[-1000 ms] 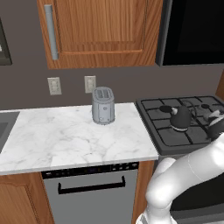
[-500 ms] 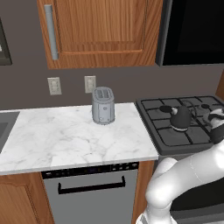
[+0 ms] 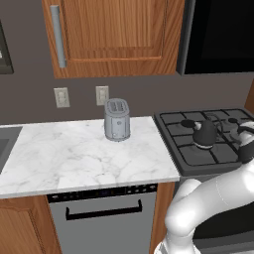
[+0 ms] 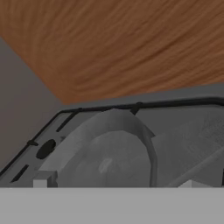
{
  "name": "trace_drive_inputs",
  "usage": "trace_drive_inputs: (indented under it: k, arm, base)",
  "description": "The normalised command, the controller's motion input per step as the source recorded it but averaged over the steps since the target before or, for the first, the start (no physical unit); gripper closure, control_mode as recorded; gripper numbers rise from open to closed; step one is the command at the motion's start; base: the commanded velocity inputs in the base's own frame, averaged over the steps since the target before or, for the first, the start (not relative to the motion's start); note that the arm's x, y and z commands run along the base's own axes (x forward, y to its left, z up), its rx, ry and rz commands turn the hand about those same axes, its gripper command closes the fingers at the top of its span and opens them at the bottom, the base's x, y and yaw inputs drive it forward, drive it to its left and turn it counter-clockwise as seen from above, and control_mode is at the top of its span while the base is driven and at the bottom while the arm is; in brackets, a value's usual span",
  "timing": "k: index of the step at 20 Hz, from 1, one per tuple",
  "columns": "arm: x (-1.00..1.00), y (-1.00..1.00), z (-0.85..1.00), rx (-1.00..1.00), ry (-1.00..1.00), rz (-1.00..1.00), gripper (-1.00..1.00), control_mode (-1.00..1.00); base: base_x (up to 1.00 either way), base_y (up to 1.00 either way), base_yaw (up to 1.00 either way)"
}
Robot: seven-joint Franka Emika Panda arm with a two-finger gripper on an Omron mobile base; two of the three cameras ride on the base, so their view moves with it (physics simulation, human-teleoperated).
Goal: Pick the pan from the cabinet and place it on the stove. Then turn on the stove burner for the pan.
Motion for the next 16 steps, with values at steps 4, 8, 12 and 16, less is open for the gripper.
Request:
trace_drive_inputs:
  k: [4,8,12,16]
  arm:
    - [0.02,0.03,0.0,0.02,0.04,0.0,-1.0,-1.0]
    - [-0.02,0.05,0.05,0.03,0.09,0.0,-1.0,-1.0]
    - [-0.2,0.0,0.06,0.05,0.05,0.0,-1.0,-1.0]
    - [-0.07,0.01,0.03,0.02,0.01,0.0,-1.0,-1.0]
  base:
    - [0.0,0.0,0.0]
    - [0.0,0.0,0.0]
    - [0.0,0.0,0.0]
    - [0.0,0.0,0.0]
